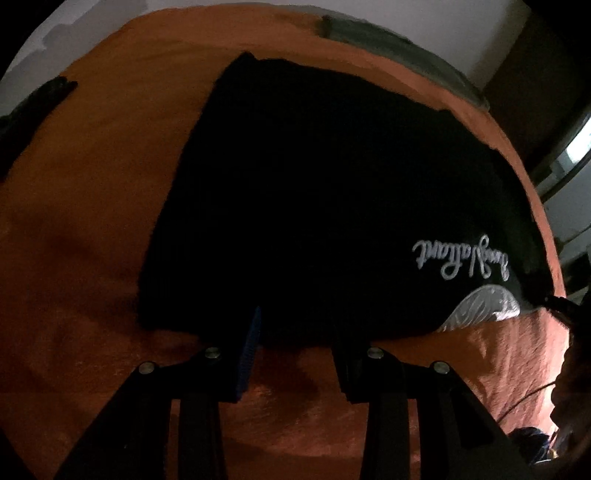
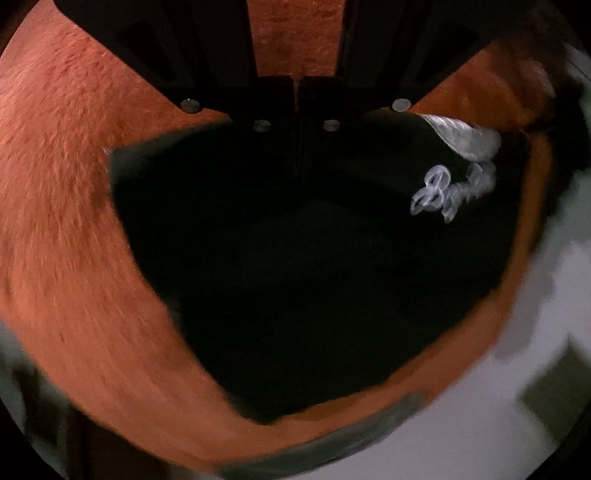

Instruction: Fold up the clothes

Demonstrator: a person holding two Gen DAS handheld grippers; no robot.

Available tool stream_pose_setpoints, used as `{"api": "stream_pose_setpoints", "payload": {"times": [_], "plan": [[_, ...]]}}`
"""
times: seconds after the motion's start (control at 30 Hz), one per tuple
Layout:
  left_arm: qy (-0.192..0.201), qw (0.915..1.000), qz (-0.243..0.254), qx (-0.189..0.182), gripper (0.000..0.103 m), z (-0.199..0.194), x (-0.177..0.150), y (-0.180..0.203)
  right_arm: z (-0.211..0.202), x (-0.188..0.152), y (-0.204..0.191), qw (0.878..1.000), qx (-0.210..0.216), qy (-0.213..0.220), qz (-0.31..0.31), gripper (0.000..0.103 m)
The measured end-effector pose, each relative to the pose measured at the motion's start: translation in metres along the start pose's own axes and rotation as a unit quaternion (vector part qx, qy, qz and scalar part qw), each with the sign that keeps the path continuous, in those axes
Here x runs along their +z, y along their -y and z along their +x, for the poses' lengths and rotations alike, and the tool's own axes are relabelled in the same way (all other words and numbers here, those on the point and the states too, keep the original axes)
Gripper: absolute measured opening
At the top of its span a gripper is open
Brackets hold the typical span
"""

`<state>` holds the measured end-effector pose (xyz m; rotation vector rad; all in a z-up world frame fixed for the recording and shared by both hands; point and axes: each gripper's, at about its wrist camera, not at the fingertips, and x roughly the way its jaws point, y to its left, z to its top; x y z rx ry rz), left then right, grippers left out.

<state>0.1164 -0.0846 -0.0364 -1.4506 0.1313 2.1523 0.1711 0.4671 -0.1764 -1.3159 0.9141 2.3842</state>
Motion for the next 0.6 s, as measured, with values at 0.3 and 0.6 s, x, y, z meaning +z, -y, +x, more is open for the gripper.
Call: {"api": "stream_pose_setpoints", "payload": {"times": [0.3,0.6], "plan": [[-0.015,0.9905,0.056,-0.124,0.039,0.018,0.007,0.084,0.009,-0.045,-0.117,0.982,0.125,-0.022,-0.139,0.003],[-0.021,0.9943,0.079,-0.068,0.039,0.042,0.001,0.095,0.037,-0.052,-0.111,0.987,0.105,-0.062,-0.104,0.001]]}}
